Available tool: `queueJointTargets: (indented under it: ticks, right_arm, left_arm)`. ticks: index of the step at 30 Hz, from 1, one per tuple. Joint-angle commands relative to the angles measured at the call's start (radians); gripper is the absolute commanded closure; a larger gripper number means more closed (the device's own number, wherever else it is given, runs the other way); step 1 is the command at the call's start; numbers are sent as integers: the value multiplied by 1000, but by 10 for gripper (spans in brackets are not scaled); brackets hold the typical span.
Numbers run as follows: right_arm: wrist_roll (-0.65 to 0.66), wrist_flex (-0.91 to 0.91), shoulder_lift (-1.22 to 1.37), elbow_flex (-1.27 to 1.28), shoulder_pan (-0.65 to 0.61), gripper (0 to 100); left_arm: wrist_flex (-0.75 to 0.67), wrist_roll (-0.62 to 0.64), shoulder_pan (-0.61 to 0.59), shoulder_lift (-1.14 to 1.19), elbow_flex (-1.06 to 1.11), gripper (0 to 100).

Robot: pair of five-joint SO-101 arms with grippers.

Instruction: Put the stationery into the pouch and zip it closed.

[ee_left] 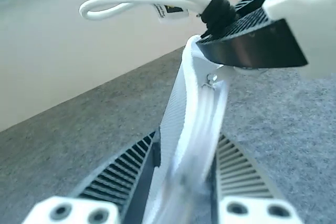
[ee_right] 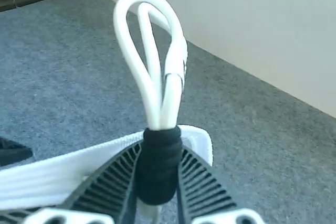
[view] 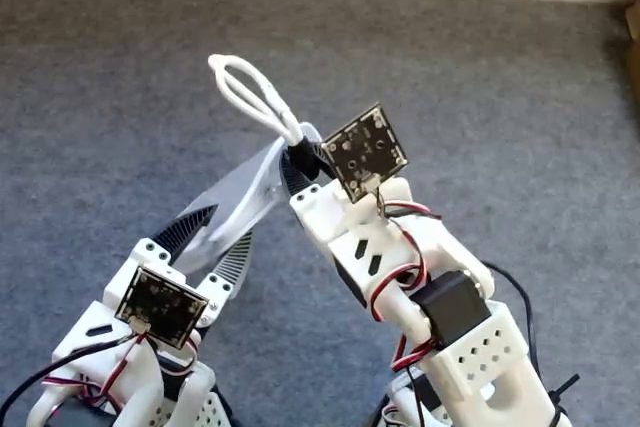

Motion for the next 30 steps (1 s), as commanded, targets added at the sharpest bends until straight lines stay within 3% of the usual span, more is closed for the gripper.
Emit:
queueJointTargets:
  ticks: [1, 11, 17, 22, 30]
  right_arm:
    - [12, 7, -31, -4, -15, 993]
    - [14, 8, -30, -4, -8, 993]
    - [14, -1, -25, -4, 35, 993]
    - [14, -82, -25, 24, 130, 993]
    - [75, -337, -25, 205, 202, 993]
  left_arm:
    - [-31, -15, 76, -5, -24, 847]
    - [-37, -52, 110, -8, -25, 996]
    - [-14, -49, 110, -10, -70, 994]
    - [74, -25, 111, -10, -134, 994]
    - [78, -26, 111, -10, -136, 995]
